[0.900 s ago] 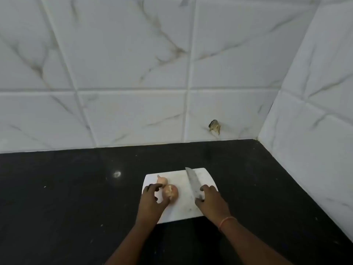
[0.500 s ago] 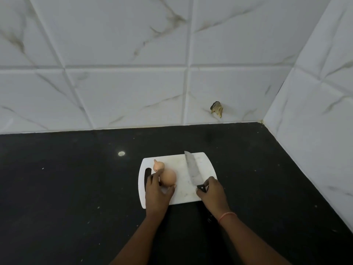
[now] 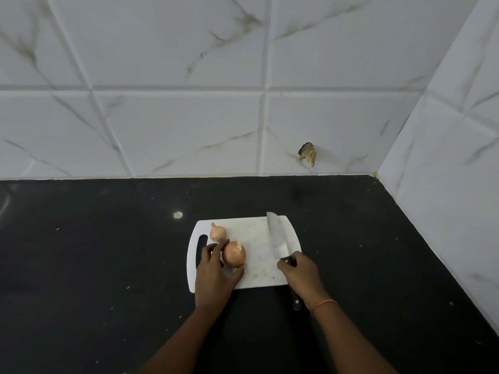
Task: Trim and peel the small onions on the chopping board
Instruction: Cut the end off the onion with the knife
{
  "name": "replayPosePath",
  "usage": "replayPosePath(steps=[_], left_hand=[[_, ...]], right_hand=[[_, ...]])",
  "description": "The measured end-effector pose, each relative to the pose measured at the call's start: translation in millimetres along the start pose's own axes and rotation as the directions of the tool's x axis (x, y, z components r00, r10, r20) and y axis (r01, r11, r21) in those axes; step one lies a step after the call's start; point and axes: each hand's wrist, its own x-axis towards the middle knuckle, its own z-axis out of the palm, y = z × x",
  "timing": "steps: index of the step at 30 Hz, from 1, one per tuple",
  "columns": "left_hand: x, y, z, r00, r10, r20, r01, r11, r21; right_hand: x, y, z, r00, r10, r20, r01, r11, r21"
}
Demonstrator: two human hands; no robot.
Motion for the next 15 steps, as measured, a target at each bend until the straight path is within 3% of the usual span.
replayPosePath(steps=[8, 15], left_hand=[[2, 3, 7, 0.998, 0.020, 0.062, -0.017, 0.999, -0.045], [35, 19, 22, 0.978, 0.064, 0.199, -0.056, 0.997, -0.045]], right_hand=[[-5, 4, -2, 0.995, -0.090, 0.032, 0.092, 0.994, -0.051], [-5, -1, -1, 0.998, -0.060, 0.008, 0.061, 0.995, -0.081]])
